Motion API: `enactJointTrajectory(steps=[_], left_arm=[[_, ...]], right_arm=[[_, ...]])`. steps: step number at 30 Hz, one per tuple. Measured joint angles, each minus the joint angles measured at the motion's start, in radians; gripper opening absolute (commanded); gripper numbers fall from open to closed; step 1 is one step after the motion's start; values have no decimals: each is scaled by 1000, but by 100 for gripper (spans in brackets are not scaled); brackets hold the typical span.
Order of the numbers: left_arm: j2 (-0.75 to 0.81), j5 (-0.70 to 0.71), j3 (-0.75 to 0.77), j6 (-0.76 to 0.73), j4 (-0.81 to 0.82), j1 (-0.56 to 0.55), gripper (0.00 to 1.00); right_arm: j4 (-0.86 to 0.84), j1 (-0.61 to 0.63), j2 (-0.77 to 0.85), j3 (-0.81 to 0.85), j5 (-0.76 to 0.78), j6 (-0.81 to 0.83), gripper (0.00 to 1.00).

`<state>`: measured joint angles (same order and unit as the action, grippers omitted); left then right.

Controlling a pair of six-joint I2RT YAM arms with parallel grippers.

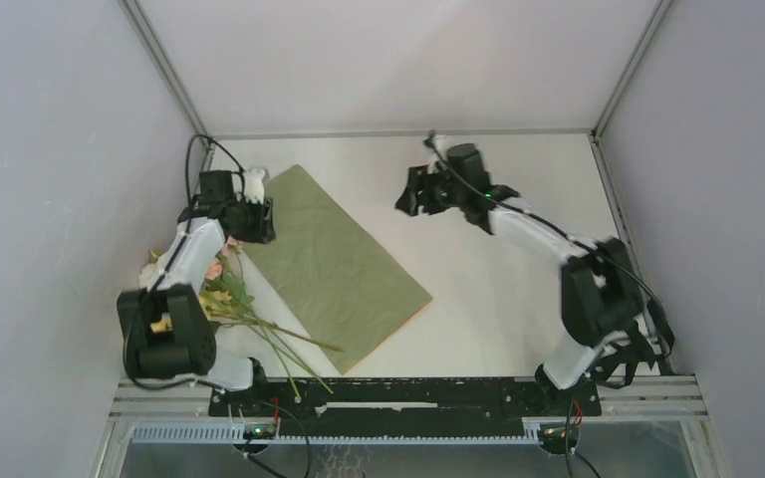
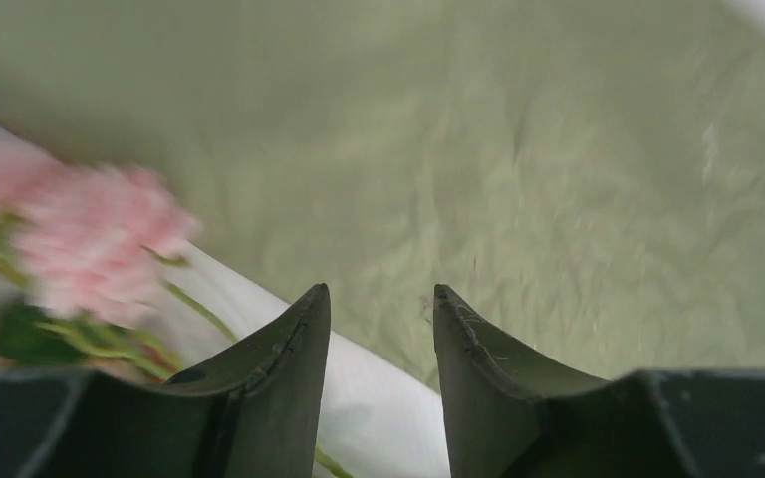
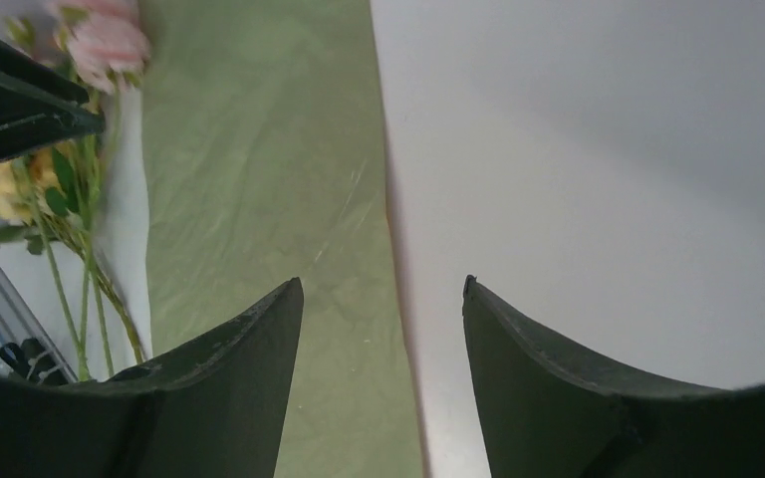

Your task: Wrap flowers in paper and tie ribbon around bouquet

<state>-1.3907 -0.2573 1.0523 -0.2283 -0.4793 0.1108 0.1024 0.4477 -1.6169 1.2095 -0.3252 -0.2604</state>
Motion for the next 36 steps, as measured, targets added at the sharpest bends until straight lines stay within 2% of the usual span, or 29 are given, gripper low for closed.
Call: enactJointTrajectory(steps=[3,6,10,12,16,19,22,28,29,32,33,36], left_arm=[[-131,-1,-9,2,-122,0,47],[-177,-1,-15,3,-189,-1,47],[-193,-1,-15,13,-197,-2,46],[-215,-2,-15,19,-197,-2,46],[-283,-3,-15,27,-197,-2,44],[-320,-3,-15,30,-196,-2,43],[-330,-8,-14,37,-198,-2,43],[-330,-8,-14,38,-198,-4,43],[-330,-8,-14,38,-198,-5,43],[-331,-8,-14,38,-196,-12,43],[-331,-9,-14,38,-196,-16,43],[-331,-16,-13,36,-198,-31,44]], right_arm=[[99,61,-204,129,-14,-11,69],[191,101,-393,269,-25,-11,67],[315,134,-612,489,-50,-9,63],[335,142,-670,549,-85,-10,59],[366,152,-689,576,-142,-8,51],[370,151,-692,567,-202,-15,51],[334,150,-692,542,-276,-40,50],[258,150,-704,529,-393,-109,40],[244,151,-705,529,-409,-122,35],[207,154,-705,529,-441,-149,3],[199,155,-705,529,-446,-154,0],[163,157,-695,497,-443,-174,0]])
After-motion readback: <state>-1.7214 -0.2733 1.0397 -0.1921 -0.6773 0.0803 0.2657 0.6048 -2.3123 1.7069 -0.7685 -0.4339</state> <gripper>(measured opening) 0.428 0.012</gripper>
